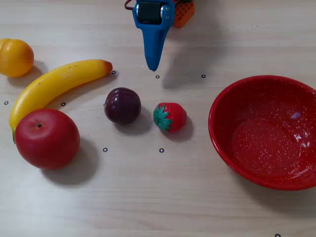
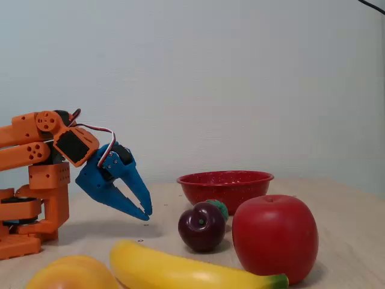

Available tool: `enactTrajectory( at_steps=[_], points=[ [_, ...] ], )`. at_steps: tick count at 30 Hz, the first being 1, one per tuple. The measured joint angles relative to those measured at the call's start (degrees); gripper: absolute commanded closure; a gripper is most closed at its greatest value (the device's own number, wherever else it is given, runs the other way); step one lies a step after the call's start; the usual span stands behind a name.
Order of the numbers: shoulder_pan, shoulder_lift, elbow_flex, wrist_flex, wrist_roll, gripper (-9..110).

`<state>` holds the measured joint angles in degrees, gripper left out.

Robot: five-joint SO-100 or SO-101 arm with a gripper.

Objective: Put the peach in the red bowl.

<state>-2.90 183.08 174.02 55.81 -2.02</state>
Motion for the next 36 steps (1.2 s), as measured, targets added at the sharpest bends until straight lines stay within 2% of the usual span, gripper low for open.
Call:
enactTrajectory(
  at_steps=[12,16,24,36],
  points=[
    [1.2,0.0,0.0,0.0,2.4,101],
    [1.6,-9.6,-3.3,0.0,2.9,101],
    [-4.4,-33.8,-29.7,0.8,6.1,101],
    [-22.3,-66.6,-69.5,17.6,23.5,101]
  ],
)
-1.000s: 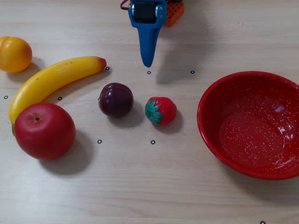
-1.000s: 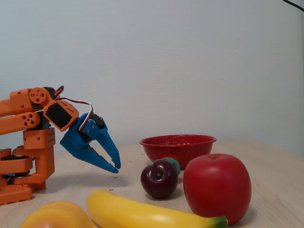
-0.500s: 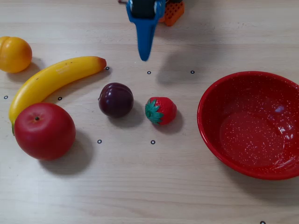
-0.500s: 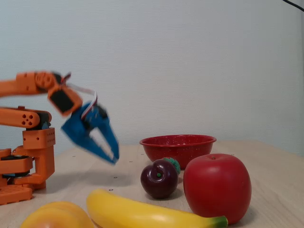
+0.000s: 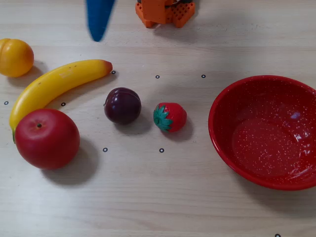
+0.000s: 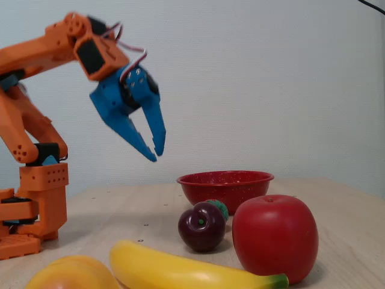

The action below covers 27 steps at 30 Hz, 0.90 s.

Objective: Put the peach in the red bowl.

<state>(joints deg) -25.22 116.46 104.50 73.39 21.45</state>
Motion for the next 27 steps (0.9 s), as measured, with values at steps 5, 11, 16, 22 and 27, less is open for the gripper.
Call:
enactTrajectory(
  at_steps=[5,11,16,22,27],
  points=[
    [-8.3,-14.2,-17.1,8.7,7.2,101],
    [-19.2,-25.5,-31.0,11.3,18.8,101],
    [-27.0,-37.0,-42.6,18.5,33.6,91],
    [-35.0,-50.4,-54.6,22.9,41.4,64],
    [-38.5,-56.6,-59.3,25.0,48.7,51]
  ],
)
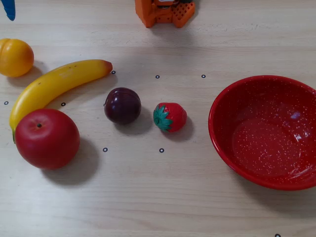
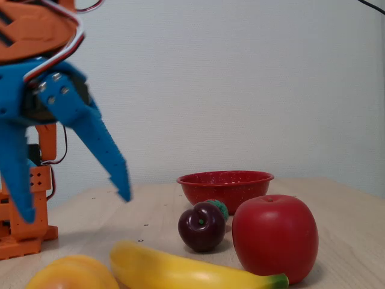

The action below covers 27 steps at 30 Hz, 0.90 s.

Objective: Put the peach in the red bowl.

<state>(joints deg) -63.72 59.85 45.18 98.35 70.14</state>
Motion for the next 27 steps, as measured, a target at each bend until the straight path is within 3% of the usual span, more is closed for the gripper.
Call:
enactTrajectory(
  at_steps=[10,27],
  points=[
    [-0.9,-10.4,-6.4,1.0,8.4,49],
    [-0.9,-18.5,-8.9,-1.4,11.3,49]
  ],
)
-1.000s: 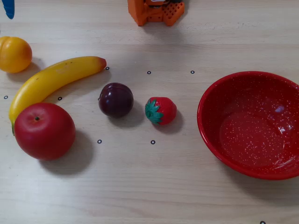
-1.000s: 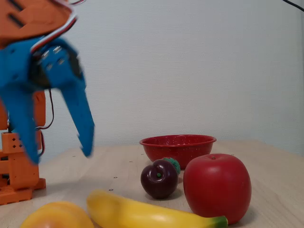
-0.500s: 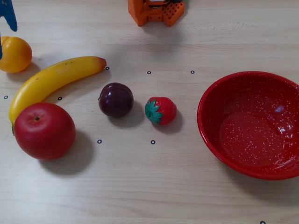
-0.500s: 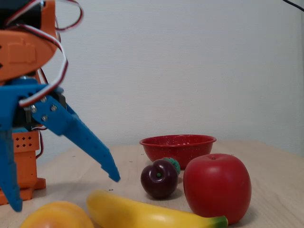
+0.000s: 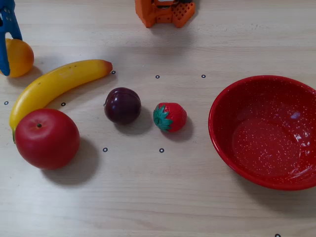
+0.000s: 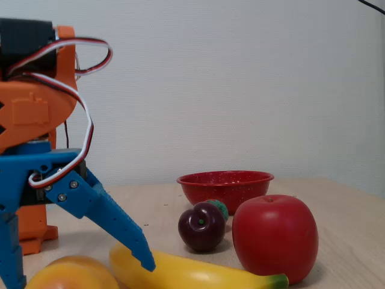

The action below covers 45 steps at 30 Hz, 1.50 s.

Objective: Put the peach in the red bowl.

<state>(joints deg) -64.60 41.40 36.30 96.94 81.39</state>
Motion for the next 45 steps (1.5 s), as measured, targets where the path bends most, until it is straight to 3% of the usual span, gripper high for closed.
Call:
enactTrajectory(
  at_steps=[20,45],
  points=[
    [0.0,-2.0,0.0,-5.7,2.7,50],
    [0.0,-3.6,0.0,-6.9,13.4,50]
  ],
)
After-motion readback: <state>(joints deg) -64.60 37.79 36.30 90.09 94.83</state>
